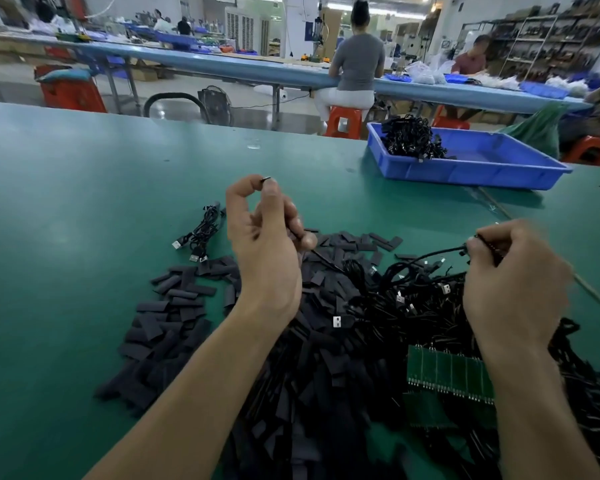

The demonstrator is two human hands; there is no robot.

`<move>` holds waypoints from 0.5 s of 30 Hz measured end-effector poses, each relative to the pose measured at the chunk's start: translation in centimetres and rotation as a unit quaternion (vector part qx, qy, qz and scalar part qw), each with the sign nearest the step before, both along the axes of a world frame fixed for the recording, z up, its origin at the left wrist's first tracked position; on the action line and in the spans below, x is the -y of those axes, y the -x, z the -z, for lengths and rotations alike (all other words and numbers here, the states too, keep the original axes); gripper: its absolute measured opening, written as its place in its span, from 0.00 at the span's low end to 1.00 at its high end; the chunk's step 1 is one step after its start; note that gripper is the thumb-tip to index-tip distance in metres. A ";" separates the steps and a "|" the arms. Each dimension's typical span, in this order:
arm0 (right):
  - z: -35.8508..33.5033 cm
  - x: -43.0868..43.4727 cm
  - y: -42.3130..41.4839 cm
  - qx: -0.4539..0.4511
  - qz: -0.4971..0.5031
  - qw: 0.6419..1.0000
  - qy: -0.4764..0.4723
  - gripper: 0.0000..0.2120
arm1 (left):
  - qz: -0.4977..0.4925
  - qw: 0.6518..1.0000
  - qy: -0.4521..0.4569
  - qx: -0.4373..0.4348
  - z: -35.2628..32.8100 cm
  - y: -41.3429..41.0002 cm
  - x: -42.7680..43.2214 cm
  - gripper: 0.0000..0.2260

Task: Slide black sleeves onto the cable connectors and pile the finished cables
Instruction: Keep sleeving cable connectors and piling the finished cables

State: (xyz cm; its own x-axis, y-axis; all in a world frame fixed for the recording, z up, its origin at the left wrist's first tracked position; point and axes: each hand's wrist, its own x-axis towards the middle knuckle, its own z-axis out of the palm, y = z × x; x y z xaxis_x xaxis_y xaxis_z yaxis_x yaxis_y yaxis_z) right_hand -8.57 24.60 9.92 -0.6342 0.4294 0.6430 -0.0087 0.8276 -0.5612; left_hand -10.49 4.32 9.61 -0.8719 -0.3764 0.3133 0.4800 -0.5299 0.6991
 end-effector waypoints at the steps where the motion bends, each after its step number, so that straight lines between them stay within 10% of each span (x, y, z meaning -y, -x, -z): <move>1: 0.0 0.1 0.0 -0.019 0.008 1.000 0.012 0.04 | 0.017 1.000 -0.013 0.008 0.0 -0.1 0.0 0.06; 5: -0.3 1.1 -0.7 -0.051 -0.013 0.999 0.000 0.03 | 0.067 0.991 0.118 0.016 1.1 -0.4 -0.9 0.07; 8: -0.6 1.4 -1.4 0.128 -0.085 0.987 -0.054 0.03 | 0.067 0.968 0.233 0.059 2.6 -0.3 -1.7 0.07; 15: -2.0 4.6 -3.1 0.383 -0.195 0.872 -0.232 0.23 | 0.072 0.980 0.141 0.124 3.4 0.1 -1.2 0.12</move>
